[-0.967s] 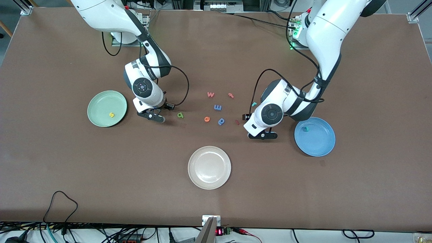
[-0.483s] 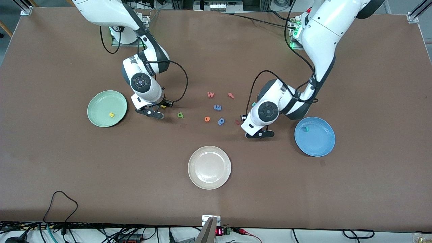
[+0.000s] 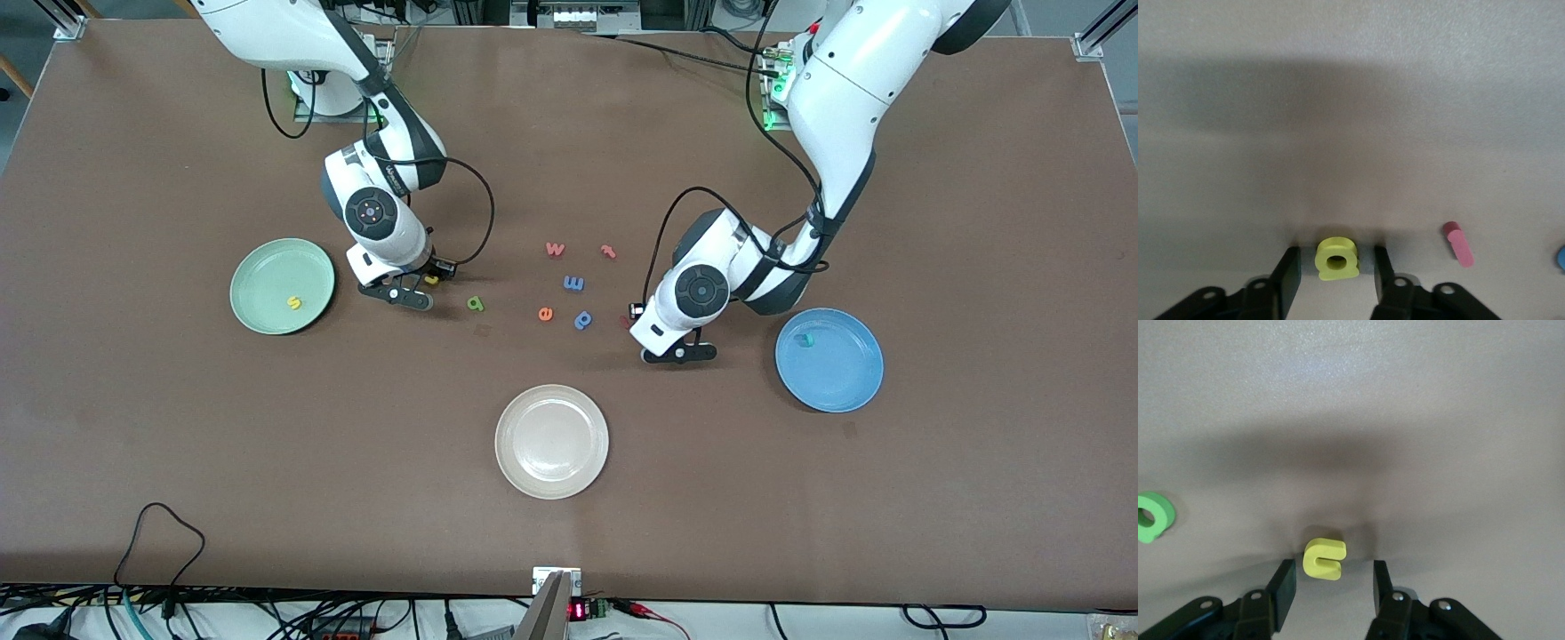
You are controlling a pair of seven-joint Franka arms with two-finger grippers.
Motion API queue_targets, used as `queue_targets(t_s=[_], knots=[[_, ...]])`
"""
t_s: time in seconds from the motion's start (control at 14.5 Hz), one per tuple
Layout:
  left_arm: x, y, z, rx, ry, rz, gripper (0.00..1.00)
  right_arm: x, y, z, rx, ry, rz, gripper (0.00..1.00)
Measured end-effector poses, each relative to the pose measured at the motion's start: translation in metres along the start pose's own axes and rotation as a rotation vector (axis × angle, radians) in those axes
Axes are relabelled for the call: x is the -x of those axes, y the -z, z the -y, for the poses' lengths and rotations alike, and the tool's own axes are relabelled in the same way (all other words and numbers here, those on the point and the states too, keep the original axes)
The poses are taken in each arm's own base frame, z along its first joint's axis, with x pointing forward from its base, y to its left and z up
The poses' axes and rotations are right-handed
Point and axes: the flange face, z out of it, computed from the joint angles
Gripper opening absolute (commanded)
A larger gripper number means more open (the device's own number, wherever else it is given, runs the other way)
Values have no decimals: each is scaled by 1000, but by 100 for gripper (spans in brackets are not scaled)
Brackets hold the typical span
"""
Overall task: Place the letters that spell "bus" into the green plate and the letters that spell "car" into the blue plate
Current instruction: 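Grasp the yellow u with the right gripper while the left gripper grasps yellow letter, then carry the u to the green plate while the left gripper drops yellow letter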
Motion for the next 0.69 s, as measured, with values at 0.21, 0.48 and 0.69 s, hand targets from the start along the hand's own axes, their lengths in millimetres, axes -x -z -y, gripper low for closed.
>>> queue_targets(t_s=[0.21, 0.48, 0.69], knots=[[0, 3, -1, 3, 0, -4, 19, 0, -2, 1, -2, 4, -2, 51], [-1, 3, 2, -2, 4, 3, 18, 0, -3, 1, -2, 7, -4, 51], [-9, 17, 22, -87, -21, 33, 18, 0, -3, 1, -3, 9, -7, 45]])
